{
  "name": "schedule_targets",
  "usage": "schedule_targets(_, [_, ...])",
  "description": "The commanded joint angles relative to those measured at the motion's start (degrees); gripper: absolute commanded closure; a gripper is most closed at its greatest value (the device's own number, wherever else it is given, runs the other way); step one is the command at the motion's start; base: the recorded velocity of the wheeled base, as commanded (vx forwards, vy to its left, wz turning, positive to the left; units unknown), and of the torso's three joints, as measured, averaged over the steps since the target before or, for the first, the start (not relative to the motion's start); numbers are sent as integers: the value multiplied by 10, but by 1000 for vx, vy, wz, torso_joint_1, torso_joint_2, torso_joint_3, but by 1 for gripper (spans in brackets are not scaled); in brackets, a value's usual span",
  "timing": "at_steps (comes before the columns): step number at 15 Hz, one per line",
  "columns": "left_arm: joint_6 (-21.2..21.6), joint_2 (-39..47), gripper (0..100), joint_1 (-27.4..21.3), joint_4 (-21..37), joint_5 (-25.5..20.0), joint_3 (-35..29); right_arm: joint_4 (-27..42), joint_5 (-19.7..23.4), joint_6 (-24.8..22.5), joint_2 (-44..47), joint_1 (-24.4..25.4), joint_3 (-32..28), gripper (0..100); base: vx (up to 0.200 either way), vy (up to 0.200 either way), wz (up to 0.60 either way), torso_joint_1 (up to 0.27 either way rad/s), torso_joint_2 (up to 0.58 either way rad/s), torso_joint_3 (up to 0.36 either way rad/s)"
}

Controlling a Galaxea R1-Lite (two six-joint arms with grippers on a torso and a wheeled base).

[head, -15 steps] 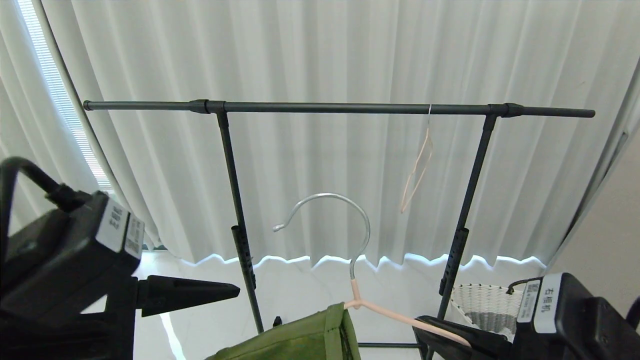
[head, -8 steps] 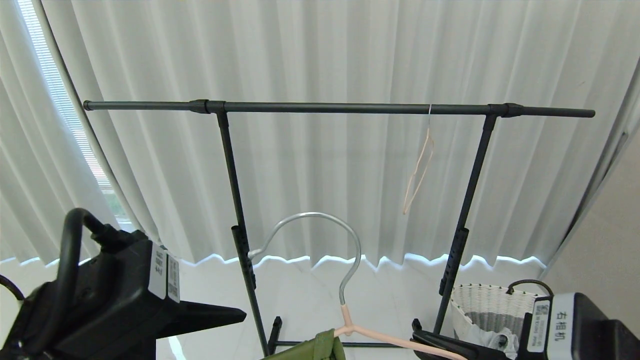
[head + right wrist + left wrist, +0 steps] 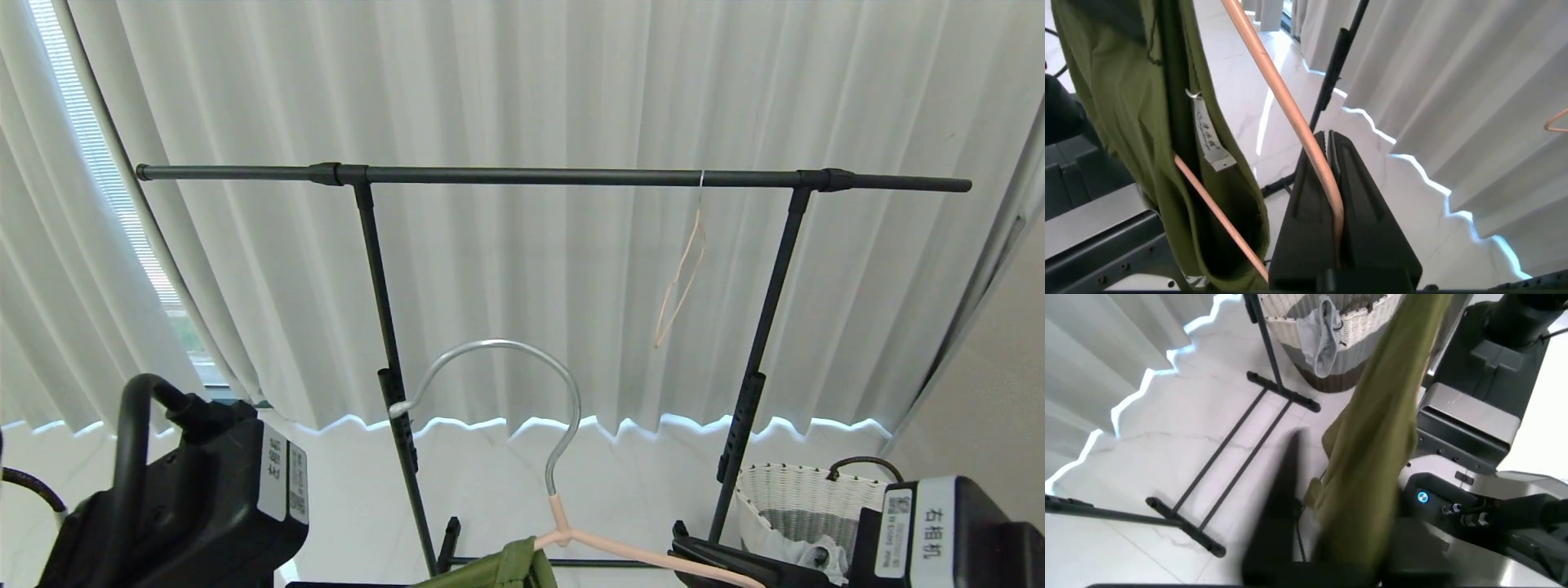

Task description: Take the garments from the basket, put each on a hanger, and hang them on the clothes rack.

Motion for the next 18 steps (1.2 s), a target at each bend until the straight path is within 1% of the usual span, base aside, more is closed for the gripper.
schedule_targets(1, [0,-1,100,0,0,0,1,0,0,0,0,0,0,100,0,0,0,0,0,0])
schedule_targets(5, [0,-2,100,0,0,2,1,0,0,-1,0,0,1,100,0,0,0,0,0,0])
schedule_targets(6, [1,-2,100,0,0,4,1,0,-1,-3,0,0,1,0,0,0,0,0,0,0])
schedule_targets(8, [17,-3,100,3,0,13,4,1,-2,-10,-1,-9,1,0,0,0,0,0,0,0])
schedule_targets(10, [55,-9,100,5,0,63,22,0,-2,-15,-3,-35,-1,0,0,0,0,0,0,0])
schedule_targets(13, [58,-9,100,7,-3,139,28,1,5,-21,-15,-42,-1,0,0,0,0,0,0,0])
schedule_targets(14, [58,-8,100,14,-8,157,26,1,7,-21,-15,-42,-1,0,0,0,0,0,0,0])
schedule_targets(15, [59,-6,100,34,-13,187,24,1,12,-20,-11,-42,-1,0,0,0,0,0,0,0])
schedule_targets(16, [58,-5,100,45,-14,204,19,1,17,-18,-3,-42,-1,0,0,0,0,0,0,0])
schedule_targets(18, [57,-7,100,63,-14,224,0,1,18,-9,12,-42,-1,0,0,0,0,0,0,0])
